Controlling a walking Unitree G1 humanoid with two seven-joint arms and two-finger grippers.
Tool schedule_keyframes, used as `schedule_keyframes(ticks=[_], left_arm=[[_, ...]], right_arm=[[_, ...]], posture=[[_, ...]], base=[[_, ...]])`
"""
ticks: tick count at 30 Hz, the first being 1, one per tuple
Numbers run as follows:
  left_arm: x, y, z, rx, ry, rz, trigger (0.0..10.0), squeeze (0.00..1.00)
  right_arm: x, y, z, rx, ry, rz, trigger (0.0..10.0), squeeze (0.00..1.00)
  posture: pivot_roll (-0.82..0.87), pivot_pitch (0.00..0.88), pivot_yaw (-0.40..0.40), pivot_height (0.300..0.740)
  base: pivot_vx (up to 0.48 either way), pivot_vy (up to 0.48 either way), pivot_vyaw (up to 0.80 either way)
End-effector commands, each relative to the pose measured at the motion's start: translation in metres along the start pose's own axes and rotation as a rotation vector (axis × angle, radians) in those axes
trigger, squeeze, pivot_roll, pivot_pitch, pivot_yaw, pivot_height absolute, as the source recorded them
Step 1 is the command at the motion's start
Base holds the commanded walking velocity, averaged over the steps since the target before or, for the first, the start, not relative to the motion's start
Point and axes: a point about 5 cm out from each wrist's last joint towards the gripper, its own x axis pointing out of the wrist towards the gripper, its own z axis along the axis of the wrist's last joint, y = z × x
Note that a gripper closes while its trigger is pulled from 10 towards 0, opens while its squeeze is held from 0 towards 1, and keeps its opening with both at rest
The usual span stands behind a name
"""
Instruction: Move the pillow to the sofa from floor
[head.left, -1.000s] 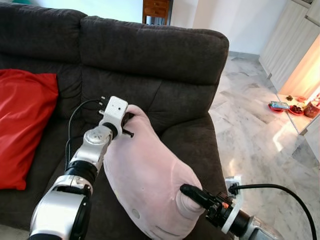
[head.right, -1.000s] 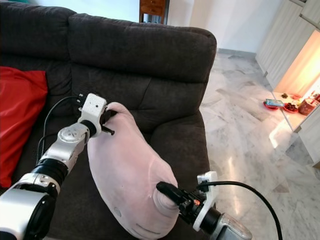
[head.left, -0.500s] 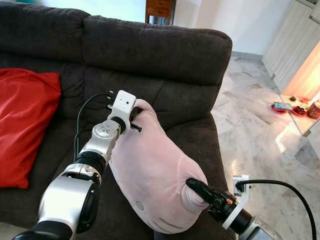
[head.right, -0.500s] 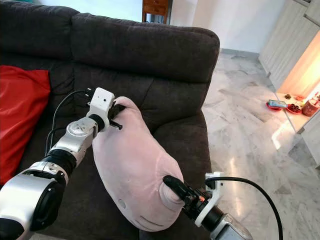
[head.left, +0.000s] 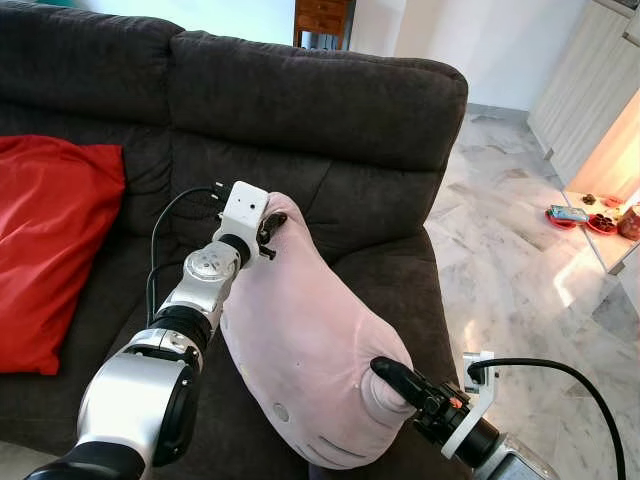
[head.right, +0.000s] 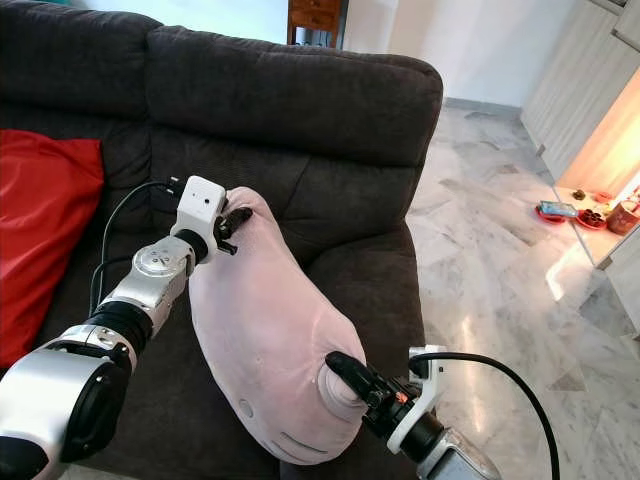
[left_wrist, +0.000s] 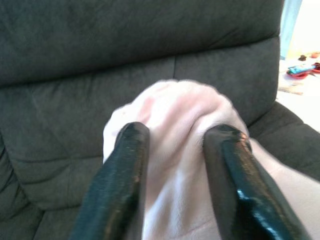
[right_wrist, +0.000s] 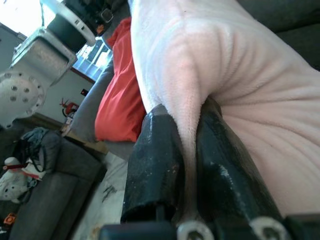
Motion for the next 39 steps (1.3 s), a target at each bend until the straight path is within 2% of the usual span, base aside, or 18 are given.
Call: schedule_keyframes(ticks=[1, 2, 5, 9, 10, 14, 15, 18, 19, 21, 25, 26, 28, 29, 31, 32, 35, 39], left_arm=[[-0.004, 0.002, -0.006, -0.013, -0.018, 0.043, 10.0, 0.00], [-0.009, 0.004, -0.011, -0.037, -0.027, 0.072, 10.0, 0.00], [-0.018, 0.009, -0.022, -0.024, -0.033, 0.119, 10.0, 0.00], [-0.038, 0.026, -0.039, -0.024, -0.031, 0.228, 10.0, 0.00], [-0.038, 0.026, -0.039, -0.024, -0.031, 0.228, 10.0, 0.00], [-0.063, 0.052, -0.050, 0.001, -0.030, 0.385, 10.0, 0.00], [-0.074, 0.061, -0.054, 0.012, -0.027, 0.444, 10.0, 0.00], [-0.094, 0.072, -0.061, 0.046, -0.013, 0.534, 10.0, 0.00], [-0.094, 0.072, -0.061, 0.046, -0.013, 0.534, 10.0, 0.00], [-0.113, 0.082, -0.070, 0.054, 0.017, 0.618, 10.0, 0.00], [-0.122, 0.078, -0.083, 0.026, 0.105, 0.614, 10.0, 0.00], [-0.127, 0.074, -0.094, 0.016, 0.177, 0.619, 10.0, 0.00], [-0.132, 0.071, -0.105, -0.024, 0.250, 0.624, 10.0, 0.00], [-0.137, 0.063, -0.121, -0.083, 0.365, 0.605, 10.0, 0.00], [-0.142, 0.059, -0.129, -0.122, 0.411, 0.623, 10.0, 0.00], [-0.145, 0.055, -0.139, -0.123, 0.483, 0.608, 10.0, 0.00], [-0.149, 0.054, -0.143, -0.185, 0.502, 0.645, 10.0, 0.00], [-0.147, 0.053, -0.142, -0.217, 0.503, 0.632, 10.0, 0.00]], right_arm=[[-0.006, -0.007, 0.003, -0.013, -0.018, -0.060, 10.0, 0.00], [-0.006, -0.011, 0.002, -0.013, -0.017, -0.091, 10.0, 0.00], [-0.006, -0.017, -0.001, -0.015, -0.006, -0.131, 10.0, 0.00], [-0.005, -0.025, -0.005, -0.027, 0.014, -0.188, 10.0, 0.00], [-0.005, -0.025, -0.005, -0.027, 0.014, -0.188, 10.0, 0.00], [-0.003, -0.025, -0.005, -0.027, 0.020, -0.186, 10.0, 0.00], [-0.002, -0.025, -0.005, -0.028, 0.020, -0.186, 10.0, 0.00], [0.000, -0.026, -0.007, -0.038, 0.031, -0.186, 10.0, 0.00], [0.000, -0.026, -0.007, -0.038, 0.031, -0.186, 10.0, 0.00], [0.002, -0.027, -0.008, -0.043, 0.038, -0.180, 10.0, 0.00], [0.004, -0.026, -0.007, -0.049, 0.039, -0.178, 10.0, 0.00], [0.004, -0.027, -0.006, -0.051, 0.038, -0.177, 10.0, 0.00], [0.004, -0.027, -0.005, -0.055, 0.039, -0.178, 10.0, 0.00], [0.003, -0.027, -0.004, -0.064, 0.041, -0.176, 10.0, 0.00], [0.002, -0.026, -0.004, -0.072, 0.046, -0.169, 10.0, 0.00], [0.002, -0.024, -0.003, -0.088, 0.054, -0.151, 10.0, 0.00], [0.002, -0.021, 0.001, -0.105, 0.058, -0.133, 10.0, 0.00], [0.000, -0.021, 0.007, -0.123, 0.051, -0.122, 10.0, 0.00]], posture=[[0.03, 0.000, -0.095, 0.740], [0.03, 0.000, -0.094, 0.740], [0.03, 0.000, -0.095, 0.740], [0.04, 0.000, -0.095, 0.740], [0.04, 0.000, -0.095, 0.740], [0.05, 0.000, -0.093, 0.740], [0.05, 0.000, -0.095, 0.740], [0.06, 0.000, -0.096, 0.740], [0.06, 0.000, -0.096, 0.740], [0.07, 0.000, -0.100, 0.740], [0.07, 0.000, -0.100, 0.740], [0.07, 0.000, -0.100, 0.740], [0.06, 0.000, -0.098, 0.740], [0.06, 0.000, -0.097, 0.740], [0.06, 0.000, -0.097, 0.740], [0.06, 0.000, -0.095, 0.740], [0.06, 0.000, -0.095, 0.740], [0.06, 0.000, -0.095, 0.740]], base=[[0.000, 0.000, 0.00], [0.000, 0.000, 0.00], [0.000, 0.000, 0.00], [0.000, 0.000, 0.00], [0.000, 0.000, 0.00], [0.000, 0.000, 0.00], [0.000, 0.000, 0.00], [0.000, 0.000, 0.00], [0.000, 0.000, 0.00], [0.000, 0.000, 0.00], [0.000, 0.000, 0.00], [0.000, 0.000, 0.00], [0.000, 0.000, 0.00], [0.000, 0.000, 0.00], [0.000, 0.000, 0.00], [0.000, 0.000, 0.00], [0.000, 0.000, 0.00], [0.000, 0.000, 0.00]])
